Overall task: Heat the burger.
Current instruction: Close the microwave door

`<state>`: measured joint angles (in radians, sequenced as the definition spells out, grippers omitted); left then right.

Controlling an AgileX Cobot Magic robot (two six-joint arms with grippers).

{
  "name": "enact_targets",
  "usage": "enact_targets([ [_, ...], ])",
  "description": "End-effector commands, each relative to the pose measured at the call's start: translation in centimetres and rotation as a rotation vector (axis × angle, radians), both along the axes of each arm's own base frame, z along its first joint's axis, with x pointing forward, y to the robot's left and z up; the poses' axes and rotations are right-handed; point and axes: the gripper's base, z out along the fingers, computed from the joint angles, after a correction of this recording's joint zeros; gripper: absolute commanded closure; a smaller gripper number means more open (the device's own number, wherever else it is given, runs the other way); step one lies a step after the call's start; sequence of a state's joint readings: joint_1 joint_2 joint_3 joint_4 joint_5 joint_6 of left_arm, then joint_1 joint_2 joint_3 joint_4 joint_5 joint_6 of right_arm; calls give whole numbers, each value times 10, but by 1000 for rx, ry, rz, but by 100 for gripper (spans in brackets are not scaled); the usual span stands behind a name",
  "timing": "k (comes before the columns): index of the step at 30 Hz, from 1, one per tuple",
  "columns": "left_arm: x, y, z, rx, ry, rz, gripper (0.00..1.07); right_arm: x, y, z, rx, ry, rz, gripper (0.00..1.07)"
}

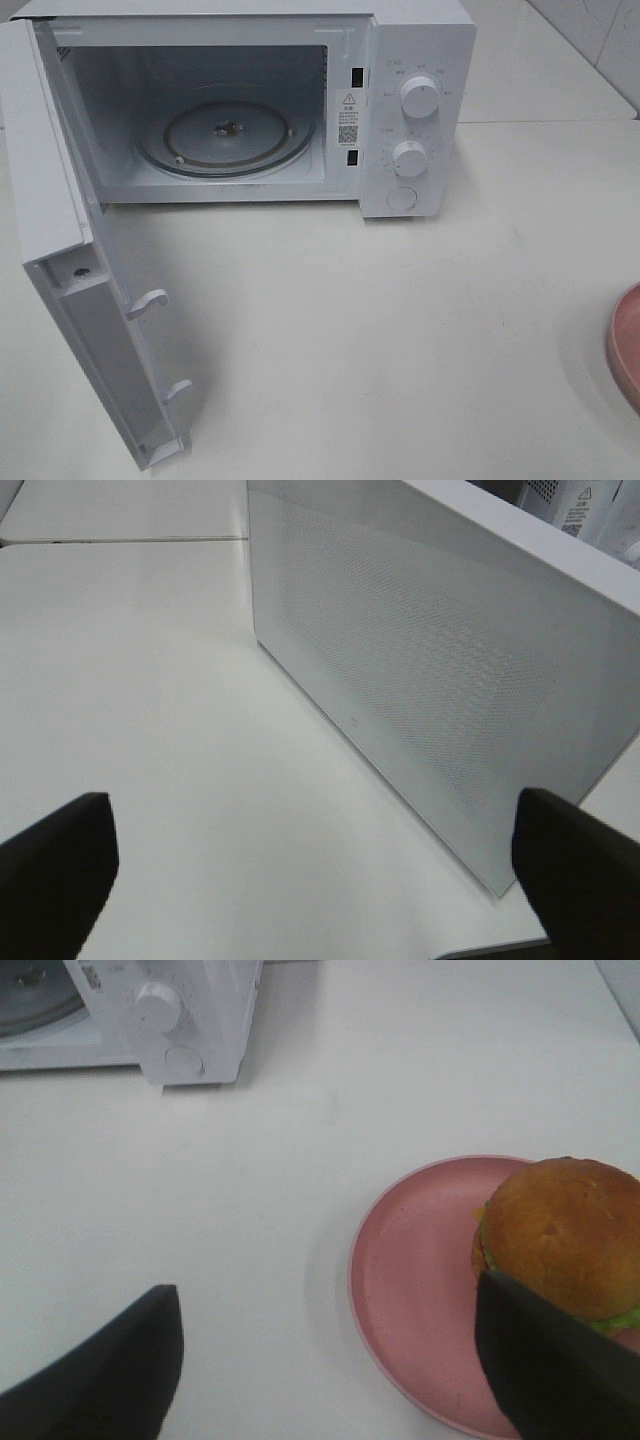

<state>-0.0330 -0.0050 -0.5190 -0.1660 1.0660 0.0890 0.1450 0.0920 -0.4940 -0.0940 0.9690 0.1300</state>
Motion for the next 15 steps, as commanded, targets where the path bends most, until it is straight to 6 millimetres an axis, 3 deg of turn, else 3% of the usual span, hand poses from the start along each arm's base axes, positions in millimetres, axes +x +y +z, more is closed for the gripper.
enact_targets([
  [1, -1, 0, -1, -7, -2, 1, 7, -10, -1, 0, 3, -70, -48, 31],
  [15, -1, 0, -1, -7, -3, 1, 7, -18, -2, -1, 5, -122, -77, 31],
])
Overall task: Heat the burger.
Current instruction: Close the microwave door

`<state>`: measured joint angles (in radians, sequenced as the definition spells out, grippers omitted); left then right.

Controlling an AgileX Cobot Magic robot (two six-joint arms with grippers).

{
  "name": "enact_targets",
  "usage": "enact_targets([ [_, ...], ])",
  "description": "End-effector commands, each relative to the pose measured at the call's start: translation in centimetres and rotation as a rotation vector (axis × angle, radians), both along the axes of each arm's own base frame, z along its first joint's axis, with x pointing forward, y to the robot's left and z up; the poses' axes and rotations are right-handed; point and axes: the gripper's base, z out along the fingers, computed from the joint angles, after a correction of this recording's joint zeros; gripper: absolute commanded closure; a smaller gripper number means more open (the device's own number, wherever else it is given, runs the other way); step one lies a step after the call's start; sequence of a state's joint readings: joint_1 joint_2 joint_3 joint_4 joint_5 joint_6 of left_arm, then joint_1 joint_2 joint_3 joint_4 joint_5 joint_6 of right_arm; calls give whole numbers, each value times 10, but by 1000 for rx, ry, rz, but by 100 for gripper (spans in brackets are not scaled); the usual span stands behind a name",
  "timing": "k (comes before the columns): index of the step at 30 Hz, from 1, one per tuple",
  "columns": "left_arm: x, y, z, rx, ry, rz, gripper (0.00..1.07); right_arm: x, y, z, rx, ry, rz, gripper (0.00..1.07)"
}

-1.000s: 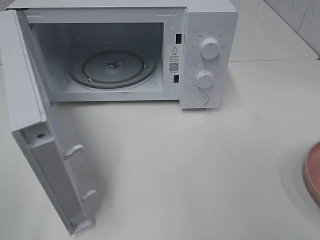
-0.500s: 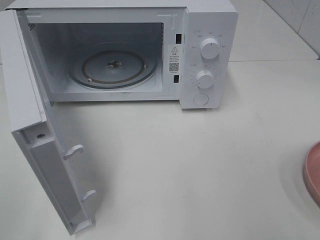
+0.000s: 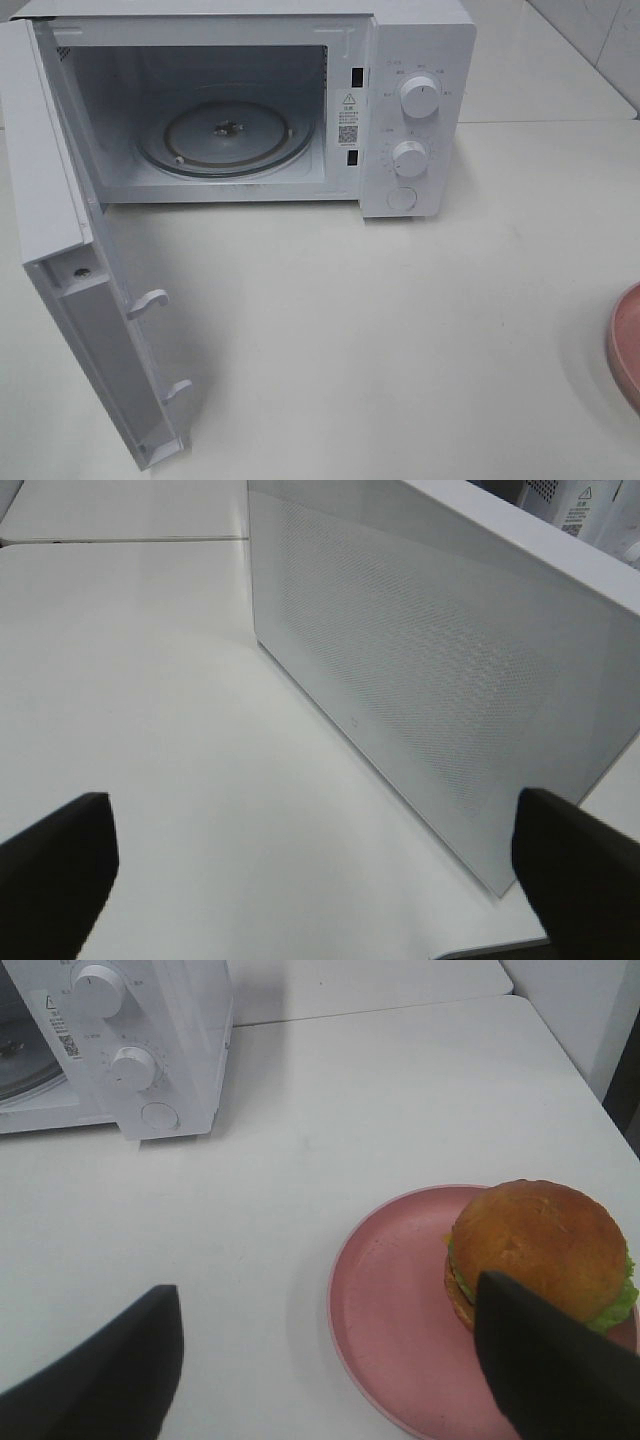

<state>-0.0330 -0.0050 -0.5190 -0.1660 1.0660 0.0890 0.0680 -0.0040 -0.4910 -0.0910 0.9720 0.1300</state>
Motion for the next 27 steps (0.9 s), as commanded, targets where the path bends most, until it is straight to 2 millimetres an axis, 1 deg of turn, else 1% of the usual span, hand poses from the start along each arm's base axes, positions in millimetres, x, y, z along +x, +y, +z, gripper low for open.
enact_targets([
  [1, -1, 0, -1, -7, -3, 1, 7, -4, 0, 0, -8, -33, -1, 31],
  [27, -1, 0, -1, -7, -3, 1, 7, -4, 0, 0, -8, -33, -1, 31],
])
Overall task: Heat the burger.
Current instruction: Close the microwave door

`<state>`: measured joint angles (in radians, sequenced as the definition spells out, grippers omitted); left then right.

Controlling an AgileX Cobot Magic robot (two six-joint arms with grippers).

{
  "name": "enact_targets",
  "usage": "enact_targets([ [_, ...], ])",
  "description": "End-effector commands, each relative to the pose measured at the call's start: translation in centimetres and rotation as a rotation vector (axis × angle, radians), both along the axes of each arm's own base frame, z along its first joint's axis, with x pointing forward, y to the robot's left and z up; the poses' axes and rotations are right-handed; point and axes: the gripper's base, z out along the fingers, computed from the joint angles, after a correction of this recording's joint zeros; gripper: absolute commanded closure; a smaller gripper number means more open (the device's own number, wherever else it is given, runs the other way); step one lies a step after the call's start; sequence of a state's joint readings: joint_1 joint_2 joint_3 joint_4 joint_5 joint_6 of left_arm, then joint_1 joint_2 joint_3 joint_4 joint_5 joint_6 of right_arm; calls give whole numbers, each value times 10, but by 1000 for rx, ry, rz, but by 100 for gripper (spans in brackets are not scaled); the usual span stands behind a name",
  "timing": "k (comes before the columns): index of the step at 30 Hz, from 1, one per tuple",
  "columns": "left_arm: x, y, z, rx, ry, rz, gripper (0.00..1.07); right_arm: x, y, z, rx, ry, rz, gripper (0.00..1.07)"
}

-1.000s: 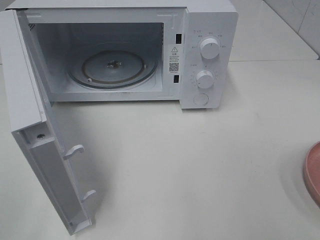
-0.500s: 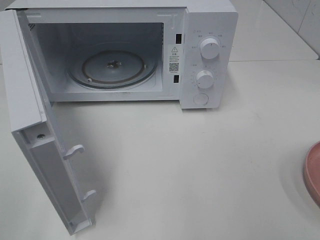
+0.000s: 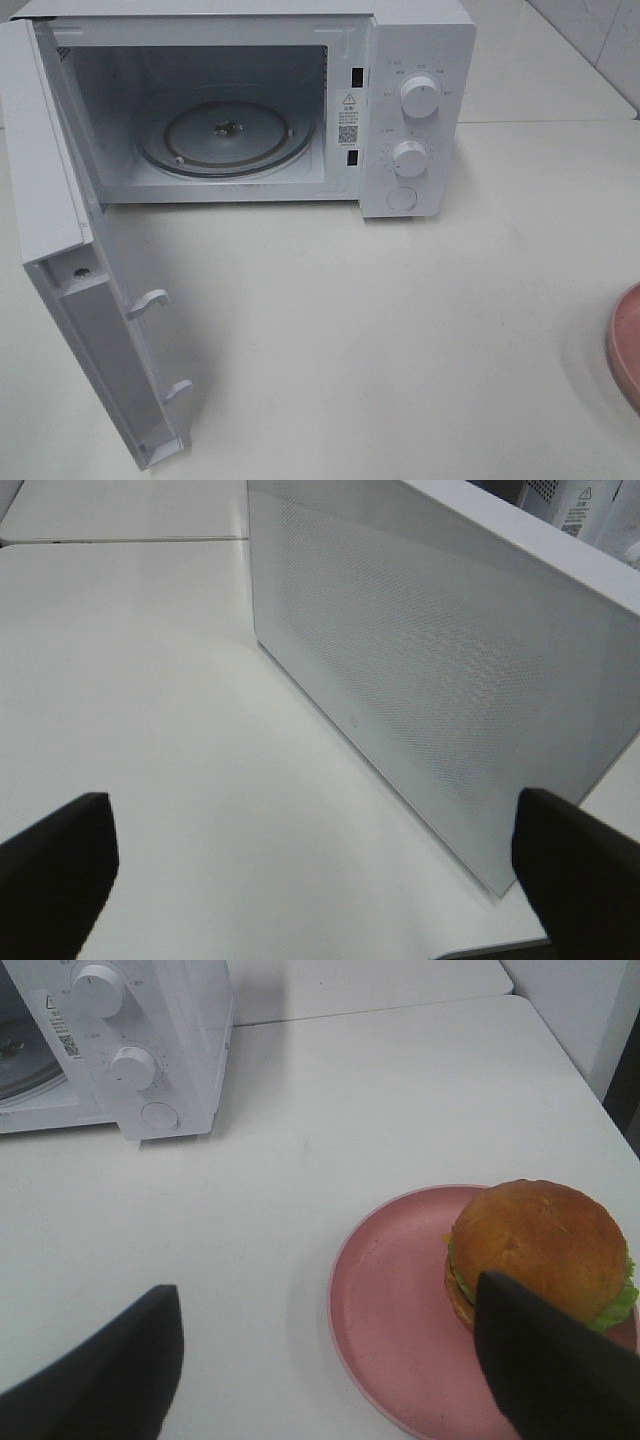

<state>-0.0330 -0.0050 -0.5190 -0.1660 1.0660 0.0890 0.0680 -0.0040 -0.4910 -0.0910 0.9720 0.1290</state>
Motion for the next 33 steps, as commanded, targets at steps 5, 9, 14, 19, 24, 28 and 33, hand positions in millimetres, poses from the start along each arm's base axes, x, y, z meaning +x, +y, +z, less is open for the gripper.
enact_targets([
  [5, -1, 0, -1, -7, -3, 1, 7, -4, 0, 0, -7, -33, -2, 31],
  [9, -1, 0, -1, -7, -3, 1, 7, -4, 0, 0, -7, -33, -2, 31],
  [14, -1, -2, 0, -35, -3, -9, 7, -4, 0, 0, -7, -33, -2, 31],
  [19, -1, -4, 1, -58, -9, -25, 7, -4, 0, 0, -7, -33, -2, 31],
  [24, -1, -5, 1, -63, -12, -28, 7, -4, 0, 0, -7, -33, -2, 31],
  [28, -1, -5, 1, -60, -13, -30, 7, -4, 0, 0, -7, -33, -2, 31],
  [33, -2, -5, 8, -61, -55, -27, 9, -4, 0, 0, -7, -33, -2, 31],
])
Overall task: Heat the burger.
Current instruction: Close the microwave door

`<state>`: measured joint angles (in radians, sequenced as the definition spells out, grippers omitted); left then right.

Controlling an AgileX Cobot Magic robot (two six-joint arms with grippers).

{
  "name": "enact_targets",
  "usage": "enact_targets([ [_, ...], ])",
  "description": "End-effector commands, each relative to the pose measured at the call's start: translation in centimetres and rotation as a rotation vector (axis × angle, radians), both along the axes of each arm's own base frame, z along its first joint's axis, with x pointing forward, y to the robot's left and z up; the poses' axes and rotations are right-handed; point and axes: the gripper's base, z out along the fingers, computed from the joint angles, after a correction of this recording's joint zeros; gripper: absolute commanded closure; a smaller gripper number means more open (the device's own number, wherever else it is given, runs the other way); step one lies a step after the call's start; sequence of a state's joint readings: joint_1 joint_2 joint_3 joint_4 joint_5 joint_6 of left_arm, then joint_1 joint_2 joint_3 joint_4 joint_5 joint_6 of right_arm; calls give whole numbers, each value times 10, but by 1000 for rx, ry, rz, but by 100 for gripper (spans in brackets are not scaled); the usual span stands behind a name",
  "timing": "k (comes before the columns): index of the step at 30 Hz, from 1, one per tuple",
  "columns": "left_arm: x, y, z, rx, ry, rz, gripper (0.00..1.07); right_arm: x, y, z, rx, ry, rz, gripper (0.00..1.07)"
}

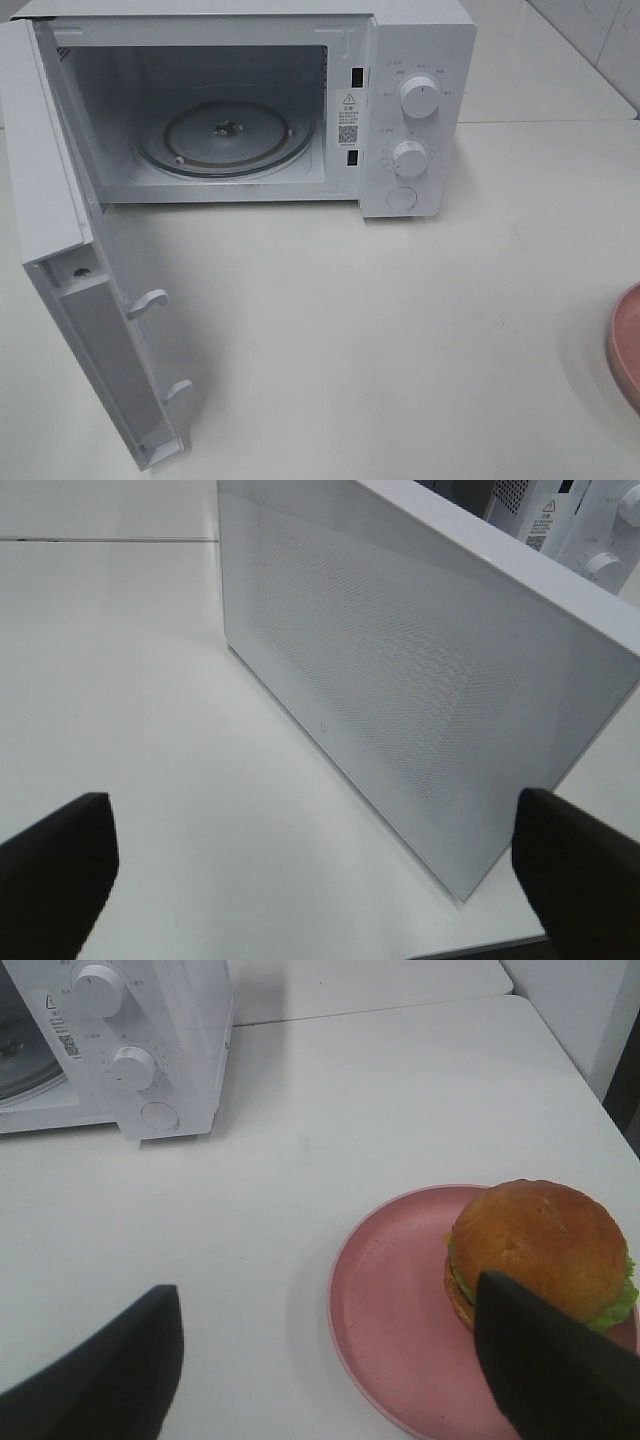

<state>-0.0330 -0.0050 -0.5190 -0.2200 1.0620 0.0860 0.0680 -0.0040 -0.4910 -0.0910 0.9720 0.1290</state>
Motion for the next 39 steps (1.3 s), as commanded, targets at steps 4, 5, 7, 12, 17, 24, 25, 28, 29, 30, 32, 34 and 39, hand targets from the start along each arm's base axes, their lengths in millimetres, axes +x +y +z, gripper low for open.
enact_targets([
  [4, 0, 1, 13, -18, -114, 18, 17, -4, 0, 0, -7, -33, -2, 31],
  [5, 2, 1, 18, -24, -164, 29, 27, -4, 0, 0, -7, -33, -2, 31],
  [7, 3, 2, 20, -27, -182, 33, 33, -4, 0, 0, -7, -33, -2, 31],
  [12, 18, 2, 26, -35, -187, 47, 59, -4, 0, 0, -7, -33, -2, 31],
  [17, 45, 3, 32, -45, -159, 68, 83, -4, 0, 0, -7, -33, -2, 31],
  [24, 89, 3, 33, -51, -104, 94, 107, -4, 0, 0, -7, -33, -2, 31],
  [25, 89, 3, 33, -51, -104, 94, 107, -4, 0, 0, -7, -33, -2, 31],
  [28, 103, 4, 31, -11, -132, 96, 107, -4, 0, 0, -7, -33, -2, 31],
  [29, 111, 5, 26, 2, -159, 105, 107, -4, 0, 0, -7, -33, -2, 31],
  [30, 114, 6, 24, -2, -178, 114, 107, -4, 0, 0, -7, -33, -2, 31],
  [32, 121, 7, 15, -17, -199, 137, 107, -4, 0, 0, -7, -33, -2, 31],
  [34, 124, 8, 8, -20, -198, 146, 107, -4, 0, 0, -7, -33, -2, 31],
  [39, 133, 13, -17, -34, -236, 210, 107, -4, 0, 0, -7, -33, -2, 31],
])
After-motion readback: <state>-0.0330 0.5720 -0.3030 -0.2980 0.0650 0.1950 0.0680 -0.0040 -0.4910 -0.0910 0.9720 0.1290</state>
